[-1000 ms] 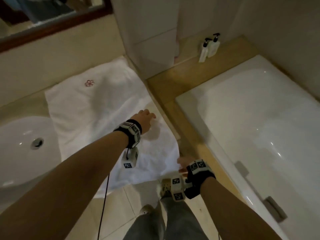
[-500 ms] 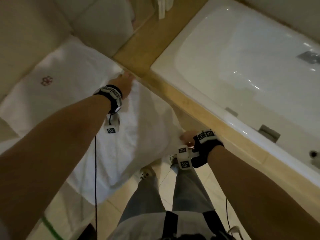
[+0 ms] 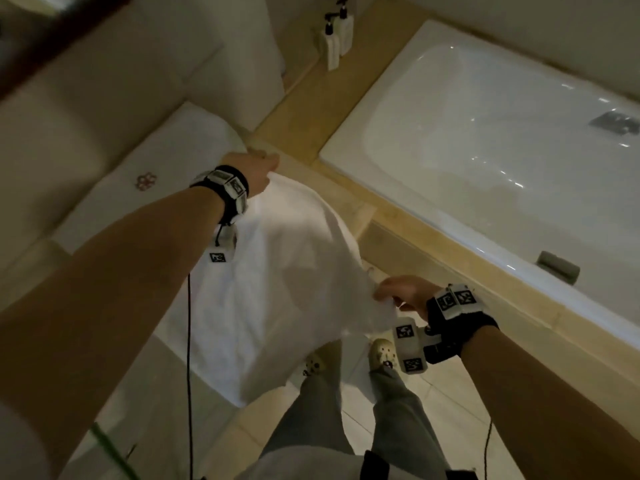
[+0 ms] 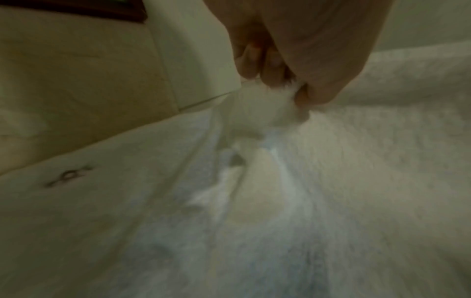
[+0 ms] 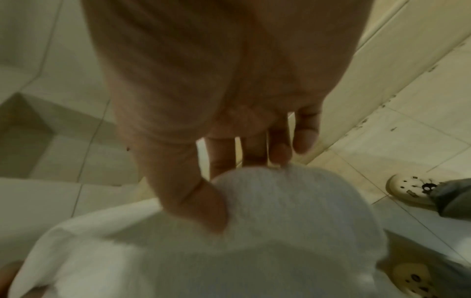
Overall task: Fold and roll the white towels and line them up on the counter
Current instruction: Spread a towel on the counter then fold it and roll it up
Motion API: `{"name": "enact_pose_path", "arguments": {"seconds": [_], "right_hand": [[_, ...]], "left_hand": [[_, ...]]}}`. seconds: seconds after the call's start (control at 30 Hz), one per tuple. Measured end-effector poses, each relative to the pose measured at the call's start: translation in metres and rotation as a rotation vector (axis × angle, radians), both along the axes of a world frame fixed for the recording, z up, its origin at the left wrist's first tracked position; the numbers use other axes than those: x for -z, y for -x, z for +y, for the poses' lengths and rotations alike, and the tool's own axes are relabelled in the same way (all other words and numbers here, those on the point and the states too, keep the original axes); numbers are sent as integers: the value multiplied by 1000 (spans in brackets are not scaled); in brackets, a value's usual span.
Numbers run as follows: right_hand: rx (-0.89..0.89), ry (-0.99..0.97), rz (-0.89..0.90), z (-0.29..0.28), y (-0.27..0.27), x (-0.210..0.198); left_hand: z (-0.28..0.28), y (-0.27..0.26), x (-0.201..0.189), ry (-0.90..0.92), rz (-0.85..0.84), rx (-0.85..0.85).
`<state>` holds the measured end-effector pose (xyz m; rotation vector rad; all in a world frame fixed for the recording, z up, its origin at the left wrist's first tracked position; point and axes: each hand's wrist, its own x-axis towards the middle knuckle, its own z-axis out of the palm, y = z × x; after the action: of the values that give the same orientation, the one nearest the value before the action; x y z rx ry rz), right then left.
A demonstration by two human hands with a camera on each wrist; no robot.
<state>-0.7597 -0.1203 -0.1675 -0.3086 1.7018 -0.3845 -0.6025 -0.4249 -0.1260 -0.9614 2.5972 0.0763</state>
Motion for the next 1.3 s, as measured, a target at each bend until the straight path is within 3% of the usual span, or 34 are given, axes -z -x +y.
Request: {"name": "enact_pose_path", "arguments": {"seconds": [0.13, 0.27, 0.43, 0.53, 0.63, 0.7, 0.8, 0.87, 0.97, 1.1, 1.17, 1.3], "right_hand": [[-170, -5, -228, -12, -27, -8], [-429, -38, -369, -28, -63, -22], [-659, 34, -467, -33, -122, -23], [-791, 27, -464, -24, -152, -15], [-895, -32, -462, -15, -174, 1], [-901, -106, -493, -8, -184, 12], [-811, -51, -396, -11, -187, 19], [-712, -40, -410, -28, -180, 11], [-412, 87, -460, -73, -165, 2], [-65, 304, -319, -143, -166, -10], [50, 323, -284, -171, -174, -19], [166, 320, -190, -209, -188, -14]], "left_hand": [[12, -49, -32, 33, 61, -119], [33, -110, -51, -34, 186, -351], [70, -177, -45, -132, 395, -806], [91, -205, -35, -199, 642, -1060], [109, -222, -15, -246, 887, -1308], [120, -230, 3, -285, 958, -1446], [129, -235, 30, -475, 963, -1578], [135, -227, 36, -578, 868, -1580], [125, -219, 43, -498, 810, -1591], [96, -223, 48, -477, 841, -1645], [76, -225, 46, -451, 772, -1566], [23, -220, 47, -300, 580, -1144]]}}
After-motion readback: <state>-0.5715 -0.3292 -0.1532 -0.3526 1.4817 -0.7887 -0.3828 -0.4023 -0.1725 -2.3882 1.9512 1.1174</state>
